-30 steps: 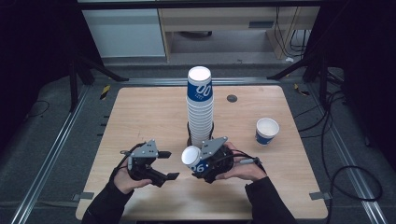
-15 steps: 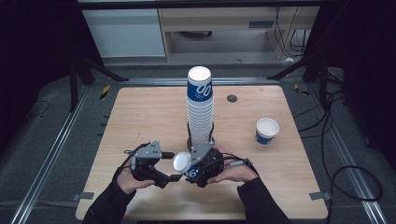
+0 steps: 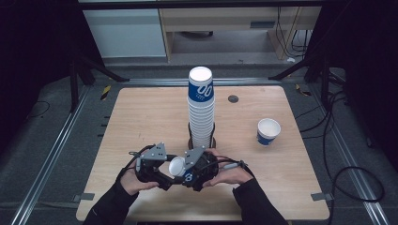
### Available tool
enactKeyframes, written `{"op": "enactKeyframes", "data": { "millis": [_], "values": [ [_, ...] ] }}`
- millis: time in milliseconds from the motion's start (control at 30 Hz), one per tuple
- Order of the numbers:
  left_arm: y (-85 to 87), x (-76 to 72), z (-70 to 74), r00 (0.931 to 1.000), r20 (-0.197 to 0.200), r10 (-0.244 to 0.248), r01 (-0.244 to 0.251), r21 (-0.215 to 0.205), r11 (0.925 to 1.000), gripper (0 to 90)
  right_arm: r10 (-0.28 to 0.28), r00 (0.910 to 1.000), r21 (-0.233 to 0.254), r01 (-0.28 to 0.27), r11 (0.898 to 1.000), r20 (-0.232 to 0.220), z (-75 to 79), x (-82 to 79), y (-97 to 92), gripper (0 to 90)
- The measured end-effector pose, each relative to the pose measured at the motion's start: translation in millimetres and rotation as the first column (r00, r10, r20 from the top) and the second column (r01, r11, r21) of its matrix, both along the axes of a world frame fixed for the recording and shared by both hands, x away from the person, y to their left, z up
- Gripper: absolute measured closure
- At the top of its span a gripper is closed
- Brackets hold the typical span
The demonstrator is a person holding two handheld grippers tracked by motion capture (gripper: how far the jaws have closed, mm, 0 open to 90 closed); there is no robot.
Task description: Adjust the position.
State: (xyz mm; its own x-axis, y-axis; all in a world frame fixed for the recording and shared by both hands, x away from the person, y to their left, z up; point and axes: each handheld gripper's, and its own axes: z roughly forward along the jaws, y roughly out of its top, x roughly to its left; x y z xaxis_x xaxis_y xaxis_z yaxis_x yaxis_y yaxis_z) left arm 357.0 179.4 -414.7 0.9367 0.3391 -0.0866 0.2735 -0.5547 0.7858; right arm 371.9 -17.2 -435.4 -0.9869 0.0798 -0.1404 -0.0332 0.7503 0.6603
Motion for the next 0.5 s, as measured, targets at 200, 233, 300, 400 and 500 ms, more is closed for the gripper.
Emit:
{"op": "enactKeyframes", "data": {
  "millis": [200,233,300,400,500],
  "values": [
    [-2.0,-1.1,-1.1,1.0000,0.008,0.000,0.000,0.012,0.9999,21.6,0.003,1.0000,-0.002,-0.003,1.000,-0.003,1.3,0.1,3.1,20.9],
    [-1.9,-1.4,-0.9,1.0000,0.007,-0.001,0.001,0.010,1.0000,23.2,0.002,1.0000,-0.001,-0.002,1.000,-0.004,1.5,-0.1,3.8,20.9],
    [-1.3,-1.4,-0.6,0.9999,0.011,-0.005,0.004,0.013,0.9999,24.7,0.002,1.0000,-0.005,-0.002,1.000,-0.003,1.9,0.3,4.8,20.9],
    [-1.2,-1.0,-0.6,1.0000,0.007,-0.002,0.002,0.015,0.9999,25.1,0.001,1.0000,-0.009,-0.002,1.000,-0.007,2.1,0.9,5.3,20.7],
    [-0.9,-0.9,-0.5,1.0000,0.007,-0.002,0.002,0.014,0.9999,25.2,-0.002,0.9999,-0.011,0.002,1.000,-0.012,2.0,1.1,6.0,20.5]
  ]
}}
